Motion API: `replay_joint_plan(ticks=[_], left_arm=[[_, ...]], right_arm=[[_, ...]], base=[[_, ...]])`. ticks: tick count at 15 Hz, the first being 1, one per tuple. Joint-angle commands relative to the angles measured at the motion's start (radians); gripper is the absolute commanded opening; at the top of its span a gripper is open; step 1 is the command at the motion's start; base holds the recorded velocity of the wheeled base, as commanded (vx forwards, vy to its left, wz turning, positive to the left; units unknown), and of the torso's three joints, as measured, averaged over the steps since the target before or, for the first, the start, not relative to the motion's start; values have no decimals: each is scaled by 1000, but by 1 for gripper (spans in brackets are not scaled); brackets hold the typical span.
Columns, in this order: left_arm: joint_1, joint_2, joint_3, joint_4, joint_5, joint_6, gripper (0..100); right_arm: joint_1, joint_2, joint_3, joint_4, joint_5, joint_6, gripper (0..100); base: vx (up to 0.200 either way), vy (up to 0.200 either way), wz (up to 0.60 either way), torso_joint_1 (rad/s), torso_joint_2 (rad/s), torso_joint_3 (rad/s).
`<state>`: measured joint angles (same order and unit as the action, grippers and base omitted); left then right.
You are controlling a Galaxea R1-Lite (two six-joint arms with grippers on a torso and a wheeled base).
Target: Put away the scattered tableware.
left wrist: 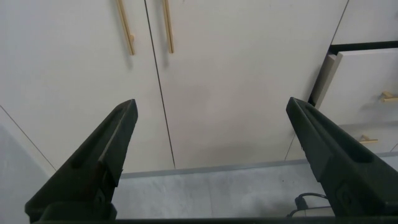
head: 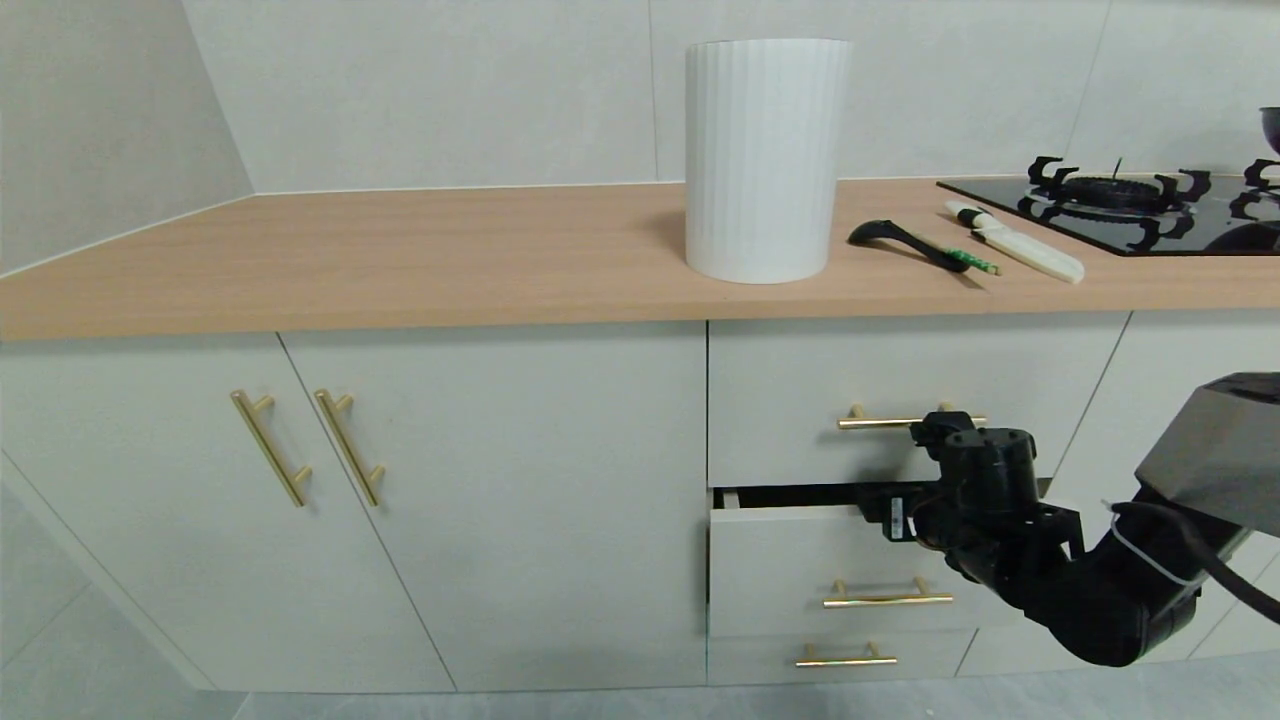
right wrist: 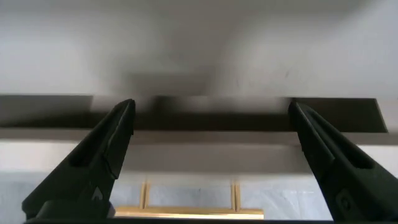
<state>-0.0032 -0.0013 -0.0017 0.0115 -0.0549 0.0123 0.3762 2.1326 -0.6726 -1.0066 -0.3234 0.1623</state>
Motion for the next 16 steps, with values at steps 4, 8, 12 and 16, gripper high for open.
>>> replay_joint_plan(ticks=[4,8,12,16], left_arm=[[0,1,0,1,0,0,100],[0,1,0,1,0,0,100],[0,1,0,-1,0,0,100],[0,1,0,1,0,0,100]], right_arm=[[1,-25,10,75,4,-1,100],[1,-123,22,210,18,0,100],[18,-233,30,358,69,0,100],[52,-278,27,491,70,-1,100]], base=[[0,0,0,0,0,0],[0,0,0,0,0,0],[0,0,0,0,0,0],[0,0,0,0,0,0]])
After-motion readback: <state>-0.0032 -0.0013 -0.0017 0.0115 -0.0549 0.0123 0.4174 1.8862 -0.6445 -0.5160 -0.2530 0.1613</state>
